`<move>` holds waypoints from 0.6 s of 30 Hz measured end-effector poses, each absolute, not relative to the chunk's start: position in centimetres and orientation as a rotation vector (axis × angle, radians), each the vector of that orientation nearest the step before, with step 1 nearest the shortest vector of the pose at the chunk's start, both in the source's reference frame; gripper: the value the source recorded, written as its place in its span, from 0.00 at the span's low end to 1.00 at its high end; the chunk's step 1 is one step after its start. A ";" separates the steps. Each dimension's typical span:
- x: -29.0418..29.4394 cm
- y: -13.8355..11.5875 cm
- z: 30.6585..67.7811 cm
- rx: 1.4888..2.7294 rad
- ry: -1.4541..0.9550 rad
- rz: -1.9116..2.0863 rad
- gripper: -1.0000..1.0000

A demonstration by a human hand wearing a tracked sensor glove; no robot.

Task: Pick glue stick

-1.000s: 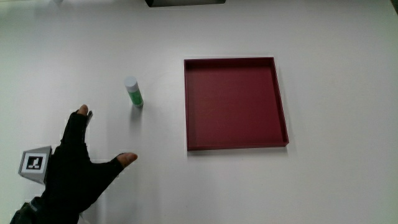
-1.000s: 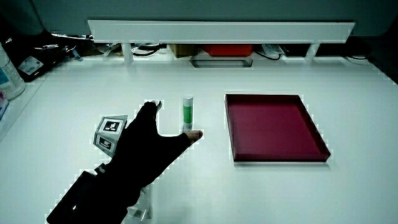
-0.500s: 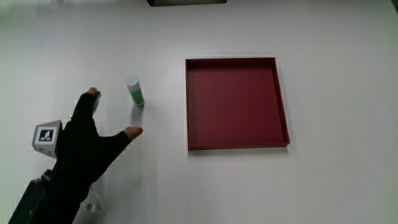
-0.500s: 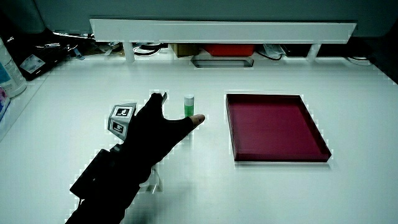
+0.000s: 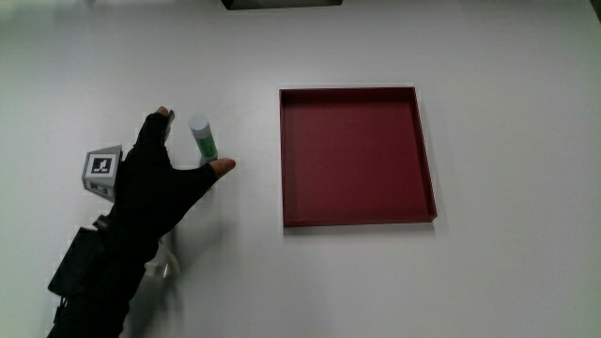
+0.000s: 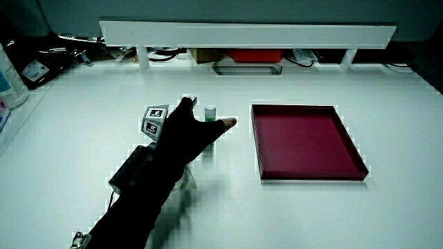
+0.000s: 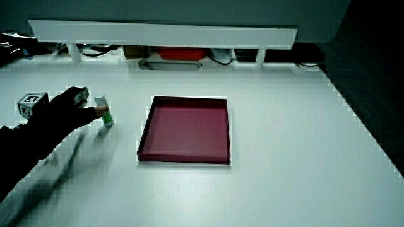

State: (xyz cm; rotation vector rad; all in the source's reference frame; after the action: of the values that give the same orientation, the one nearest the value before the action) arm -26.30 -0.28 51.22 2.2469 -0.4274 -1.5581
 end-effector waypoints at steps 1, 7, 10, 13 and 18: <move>-26.3 -0.5 51.7 2.245 -0.427 -1.562 0.50; -25.5 -1.3 52.2 2.235 -0.428 -1.566 0.50; -25.5 -1.4 52.7 2.226 -0.441 -1.559 0.50; -25.5 -1.4 52.7 2.223 -0.446 -1.568 0.55; -25.7 -1.3 52.8 2.246 -0.465 -1.595 0.62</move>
State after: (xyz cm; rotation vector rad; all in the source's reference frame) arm -25.73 -1.26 52.79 2.2462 -0.4654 -1.5945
